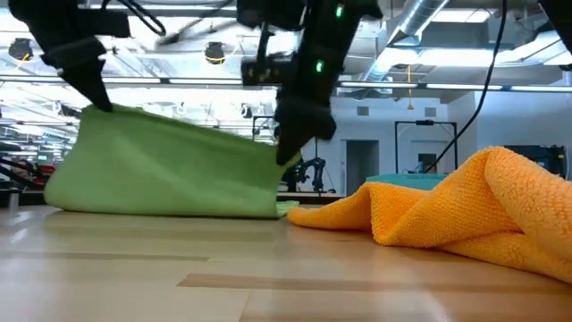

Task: Roll microfiber towels into tight, uniform cylinder then place into a basket
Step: Fold the green microfiber towel

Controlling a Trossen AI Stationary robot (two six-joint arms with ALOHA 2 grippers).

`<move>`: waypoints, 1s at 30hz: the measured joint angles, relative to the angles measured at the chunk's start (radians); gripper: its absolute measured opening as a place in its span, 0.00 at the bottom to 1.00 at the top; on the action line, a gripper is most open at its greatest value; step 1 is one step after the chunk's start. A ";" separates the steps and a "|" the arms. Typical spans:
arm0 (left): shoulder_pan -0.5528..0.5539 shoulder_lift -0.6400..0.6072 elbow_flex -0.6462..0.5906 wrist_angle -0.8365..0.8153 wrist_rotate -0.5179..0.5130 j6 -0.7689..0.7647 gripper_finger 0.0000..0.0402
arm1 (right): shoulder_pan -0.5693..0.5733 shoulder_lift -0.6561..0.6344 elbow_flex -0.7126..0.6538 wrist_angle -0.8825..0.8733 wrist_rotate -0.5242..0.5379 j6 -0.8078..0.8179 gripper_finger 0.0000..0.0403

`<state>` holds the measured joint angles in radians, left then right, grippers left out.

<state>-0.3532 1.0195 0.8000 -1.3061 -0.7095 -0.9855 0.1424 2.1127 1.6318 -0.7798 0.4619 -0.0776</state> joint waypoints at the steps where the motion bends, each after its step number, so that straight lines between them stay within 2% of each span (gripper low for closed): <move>1: 0.002 0.000 -0.004 0.041 -0.008 0.010 0.00 | -0.004 0.000 -0.005 -0.025 0.012 0.000 0.01; 10: 0.087 -0.001 -0.054 0.154 -0.065 0.110 0.00 | -0.085 -0.003 -0.002 -0.051 0.032 -0.002 0.01; 16: 0.122 0.000 -0.054 0.215 -0.081 0.176 0.00 | -0.128 -0.003 -0.002 -0.060 -0.036 -0.009 0.01; 30: 0.163 0.000 -0.054 0.224 -0.081 0.219 0.01 | -0.143 -0.003 -0.002 -0.047 -0.042 -0.009 0.01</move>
<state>-0.1907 1.0191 0.7464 -1.0818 -0.7910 -0.7670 -0.0001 2.1098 1.6295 -0.8266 0.4197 -0.0868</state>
